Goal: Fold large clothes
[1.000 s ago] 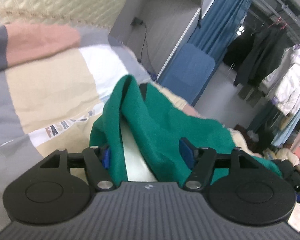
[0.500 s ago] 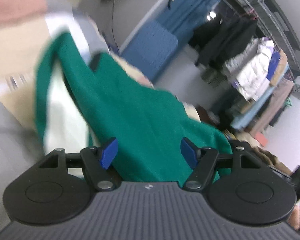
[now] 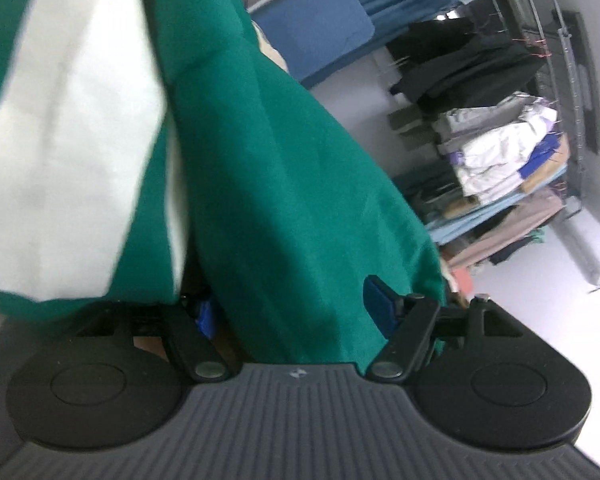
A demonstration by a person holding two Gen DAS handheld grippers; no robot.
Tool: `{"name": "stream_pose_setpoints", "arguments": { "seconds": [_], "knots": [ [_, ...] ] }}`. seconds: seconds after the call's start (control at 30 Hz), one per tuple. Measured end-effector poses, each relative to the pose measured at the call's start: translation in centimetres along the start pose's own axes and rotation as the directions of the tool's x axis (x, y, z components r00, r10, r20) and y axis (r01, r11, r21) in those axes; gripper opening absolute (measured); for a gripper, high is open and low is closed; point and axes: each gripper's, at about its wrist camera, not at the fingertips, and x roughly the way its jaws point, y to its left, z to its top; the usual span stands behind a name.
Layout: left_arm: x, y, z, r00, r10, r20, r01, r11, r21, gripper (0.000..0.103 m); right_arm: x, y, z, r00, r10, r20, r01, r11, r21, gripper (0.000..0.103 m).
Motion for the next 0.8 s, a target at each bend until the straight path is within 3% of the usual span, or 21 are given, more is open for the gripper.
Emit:
{"name": "stream_pose_setpoints", "arguments": {
  "seconds": [0.07, 0.17, 0.2, 0.23, 0.3, 0.37, 0.43, 0.53, 0.7, 0.8],
  "knots": [
    [1.2, 0.0, -0.1, 1.000, -0.009, -0.023, 0.009, 1.000, 0.016, 0.074, -0.4, -0.4, 0.0, 1.000, 0.010, -0.005, -0.010, 0.999, 0.053, 0.078],
    [2.8, -0.1, -0.7, 0.998, -0.009, -0.065, 0.012, 0.999, 0.048, 0.074, -1.0, -0.2, -0.4, 0.999, -0.036, -0.021, 0.037, 0.997, 0.062, 0.078],
    [3.4, -0.1, -0.8, 0.997, -0.004, -0.080, 0.009, 0.998, 0.062, 0.069, -1.2, -0.1, -0.5, 0.999, -0.040, -0.024, 0.042, 0.998, 0.057, 0.078],
    [3.6, -0.1, -1.4, 0.996, 0.004, -0.088, 0.003, 0.997, 0.076, 0.062, -1.4, -0.2, -0.5, 0.998, -0.054, -0.030, 0.055, 0.997, 0.051, 0.078],
    [4.2, -0.5, -1.6, 0.994, 0.021, -0.105, -0.009, 0.993, 0.117, 0.025, -1.6, -0.2, -0.2, 0.997, -0.072, -0.032, 0.073, 0.996, 0.044, 0.078],
    [3.9, -1.4, -1.8, 0.997, 0.002, -0.081, 0.011, 0.986, 0.164, 0.005, -1.6, -0.3, 0.1, 0.998, -0.051, -0.027, 0.053, 0.997, 0.057, 0.078],
    [2.8, -2.2, -1.2, 0.998, -0.059, -0.017, 0.062, 0.977, 0.204, 0.004, -1.1, -0.2, -0.1, 0.998, -0.052, -0.028, 0.054, 0.997, 0.050, 0.078],
    [0.8, -2.6, 0.3, 0.990, -0.136, 0.043, 0.127, 0.977, 0.172, 0.004, -1.5, -0.1, 0.5, 0.997, -0.077, -0.026, 0.077, 0.997, -0.005, 0.078],
    [-1.3, -1.5, 2.1, 0.975, -0.188, 0.123, 0.173, 0.978, 0.118, 0.003, -2.1, 1.2, 0.9, 0.993, -0.116, -0.002, 0.115, 0.988, -0.104, 0.078],
    [-1.6, -1.1, 2.7, 0.969, -0.202, 0.144, 0.191, 0.978, 0.082, 0.003, -2.1, 1.3, 1.1, 0.996, -0.085, 0.014, 0.086, 0.988, -0.129, 0.080]
  ]
}}
